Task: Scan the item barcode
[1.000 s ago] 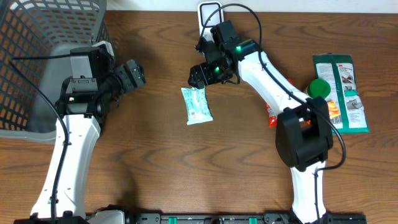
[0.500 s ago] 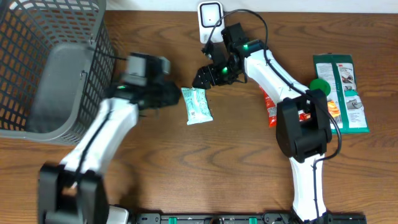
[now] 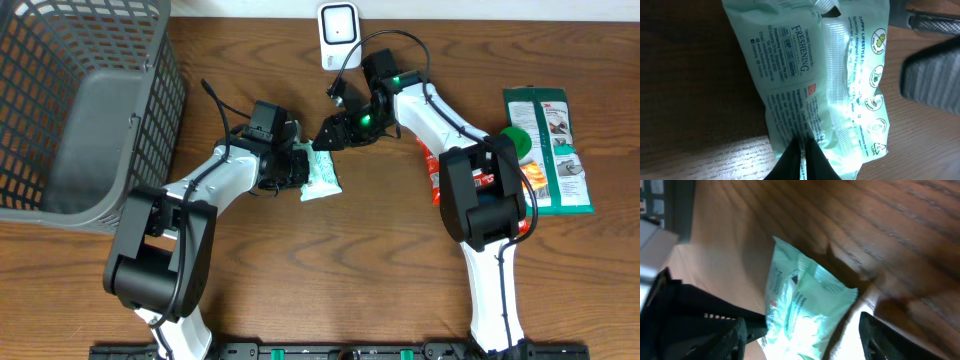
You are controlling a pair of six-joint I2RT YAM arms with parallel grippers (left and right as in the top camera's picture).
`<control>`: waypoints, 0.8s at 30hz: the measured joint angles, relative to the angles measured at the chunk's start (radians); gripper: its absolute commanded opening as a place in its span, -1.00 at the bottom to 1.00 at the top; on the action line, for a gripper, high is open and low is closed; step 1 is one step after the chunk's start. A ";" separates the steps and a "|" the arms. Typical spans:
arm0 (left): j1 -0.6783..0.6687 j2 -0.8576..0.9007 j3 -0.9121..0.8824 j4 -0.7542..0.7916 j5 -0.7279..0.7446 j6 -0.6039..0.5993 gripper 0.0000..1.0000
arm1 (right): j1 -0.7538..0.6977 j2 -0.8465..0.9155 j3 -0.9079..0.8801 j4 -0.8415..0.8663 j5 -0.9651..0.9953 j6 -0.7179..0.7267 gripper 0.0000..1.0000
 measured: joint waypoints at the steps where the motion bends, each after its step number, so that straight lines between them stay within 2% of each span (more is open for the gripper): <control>1: 0.000 0.003 0.002 -0.001 0.001 0.000 -0.85 | 0.000 0.001 0.000 -0.003 -0.011 -0.002 0.07; 7: 0.000 0.008 0.008 -0.008 0.000 0.000 -0.85 | 0.000 0.002 -0.085 0.046 -0.068 -0.009 -0.07; 13: 0.000 0.010 0.008 -0.008 -0.001 0.000 -0.85 | -0.007 0.002 -0.207 0.272 -0.211 0.061 -0.09; 18: 0.000 0.010 0.008 -0.008 -0.004 0.000 -0.85 | -0.017 0.002 -0.256 0.368 -0.256 0.128 -0.44; 20: 0.000 0.010 0.008 -0.008 -0.004 0.000 -0.86 | -0.017 0.002 -0.261 0.377 -0.244 0.143 -0.29; 21: 0.000 0.010 0.008 -0.008 -0.004 0.000 -0.85 | -0.017 0.002 -0.261 0.378 -0.243 0.147 -0.31; 22: 0.000 0.010 0.008 -0.008 -0.004 0.000 -0.85 | -0.016 0.002 -0.261 0.378 -0.245 0.151 -0.37; 24: 0.000 0.010 0.009 -0.008 -0.004 0.004 -0.86 | -0.016 0.001 -0.261 0.380 -0.241 0.150 -0.78</control>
